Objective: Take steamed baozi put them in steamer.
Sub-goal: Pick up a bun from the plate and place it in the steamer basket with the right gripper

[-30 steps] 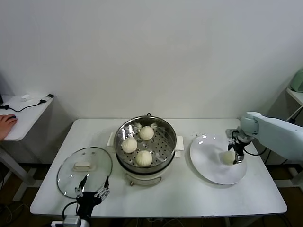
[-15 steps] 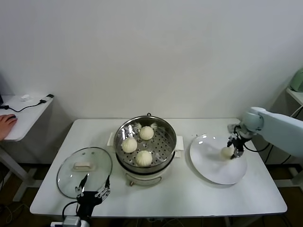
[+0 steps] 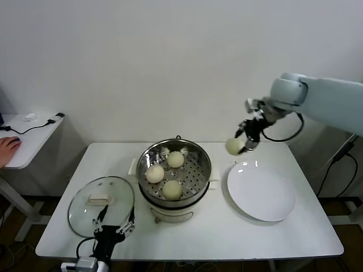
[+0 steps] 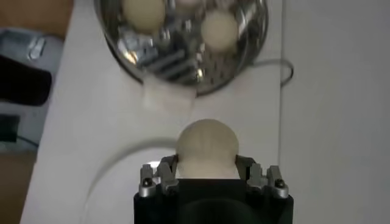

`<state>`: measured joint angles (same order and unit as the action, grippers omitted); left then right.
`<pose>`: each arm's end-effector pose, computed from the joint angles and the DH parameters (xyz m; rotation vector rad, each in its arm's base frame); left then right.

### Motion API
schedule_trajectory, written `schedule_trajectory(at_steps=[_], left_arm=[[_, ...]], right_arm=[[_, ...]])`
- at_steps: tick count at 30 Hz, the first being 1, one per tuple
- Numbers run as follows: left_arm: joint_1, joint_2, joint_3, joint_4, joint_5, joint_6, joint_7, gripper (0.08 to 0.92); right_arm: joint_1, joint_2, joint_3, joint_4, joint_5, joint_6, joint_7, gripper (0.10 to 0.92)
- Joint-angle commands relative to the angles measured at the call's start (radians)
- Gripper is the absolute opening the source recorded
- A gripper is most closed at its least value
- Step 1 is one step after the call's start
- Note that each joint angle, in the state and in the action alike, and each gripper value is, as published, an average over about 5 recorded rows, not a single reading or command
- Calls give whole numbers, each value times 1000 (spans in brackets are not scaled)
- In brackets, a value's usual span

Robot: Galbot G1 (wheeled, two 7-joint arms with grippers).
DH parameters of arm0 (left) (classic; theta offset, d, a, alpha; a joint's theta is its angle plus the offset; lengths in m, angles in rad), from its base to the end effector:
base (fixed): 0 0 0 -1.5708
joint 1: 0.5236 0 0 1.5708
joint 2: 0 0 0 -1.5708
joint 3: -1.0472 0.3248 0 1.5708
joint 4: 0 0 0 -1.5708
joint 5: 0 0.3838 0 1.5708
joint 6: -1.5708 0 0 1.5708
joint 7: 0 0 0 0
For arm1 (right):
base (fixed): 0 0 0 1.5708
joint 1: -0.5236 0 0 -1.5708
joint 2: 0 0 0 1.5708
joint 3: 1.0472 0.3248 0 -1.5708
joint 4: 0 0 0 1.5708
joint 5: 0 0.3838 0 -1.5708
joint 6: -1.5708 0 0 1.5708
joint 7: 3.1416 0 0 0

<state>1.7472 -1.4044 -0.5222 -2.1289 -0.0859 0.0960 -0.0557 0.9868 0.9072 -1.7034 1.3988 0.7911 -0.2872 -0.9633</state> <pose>0.1717 0.0197 -0.3015 -0.0513 -2.8999 -0.0865 0.5434 -0.0045 0.0135 1.4104 -1.5075 1.3355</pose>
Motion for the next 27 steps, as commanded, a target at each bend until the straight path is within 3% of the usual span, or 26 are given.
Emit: schedule_trajectory(at_steps=[1,14,27], left_arm=[[0,0,0,-11,-1,4,0,823],[-13,-8,3,-5,-6,4,2,823],[-19,-8,-1,-2,-16,8,3,823]], right_arm=[[106,282,-58,127,265,-106,105,645],[-202,376,-53,-78,73,-111,173,644],[-300,378,-23,-119,15,-105,194,643]])
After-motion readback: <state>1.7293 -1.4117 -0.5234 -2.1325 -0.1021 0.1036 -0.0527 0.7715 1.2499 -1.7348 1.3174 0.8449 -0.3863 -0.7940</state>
